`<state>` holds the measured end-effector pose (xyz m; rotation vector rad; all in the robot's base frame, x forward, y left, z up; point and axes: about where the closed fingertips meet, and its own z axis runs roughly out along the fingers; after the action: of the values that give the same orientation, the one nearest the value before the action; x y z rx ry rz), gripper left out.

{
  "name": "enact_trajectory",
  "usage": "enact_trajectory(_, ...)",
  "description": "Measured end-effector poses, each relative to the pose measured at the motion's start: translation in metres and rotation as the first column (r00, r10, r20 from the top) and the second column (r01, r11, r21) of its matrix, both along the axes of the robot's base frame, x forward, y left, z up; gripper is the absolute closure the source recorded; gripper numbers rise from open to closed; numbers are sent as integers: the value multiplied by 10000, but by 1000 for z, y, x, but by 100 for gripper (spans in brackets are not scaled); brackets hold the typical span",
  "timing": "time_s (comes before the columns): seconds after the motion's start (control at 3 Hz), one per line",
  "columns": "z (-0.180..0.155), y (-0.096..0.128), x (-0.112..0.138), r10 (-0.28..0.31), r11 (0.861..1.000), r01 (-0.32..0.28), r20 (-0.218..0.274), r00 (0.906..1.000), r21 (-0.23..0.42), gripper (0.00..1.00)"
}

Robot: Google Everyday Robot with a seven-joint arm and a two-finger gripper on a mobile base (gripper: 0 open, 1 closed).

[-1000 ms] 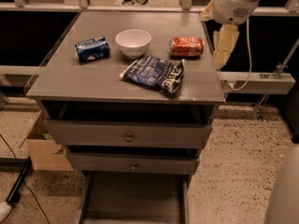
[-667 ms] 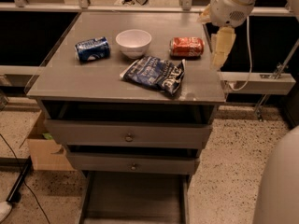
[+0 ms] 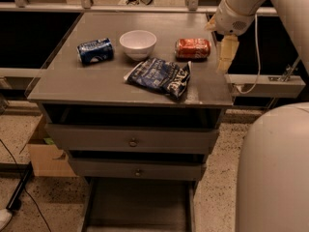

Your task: Place coke can into bottom drawer

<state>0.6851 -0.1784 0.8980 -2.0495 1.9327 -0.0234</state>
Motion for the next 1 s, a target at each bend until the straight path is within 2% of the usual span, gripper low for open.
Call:
enact_trajectory(0.67,-8,14,32,314,9995,-314,10,9995,57,0)
enact_trajectory(1.0,-13,42,71,672,9970,-692,572,9961,343,0)
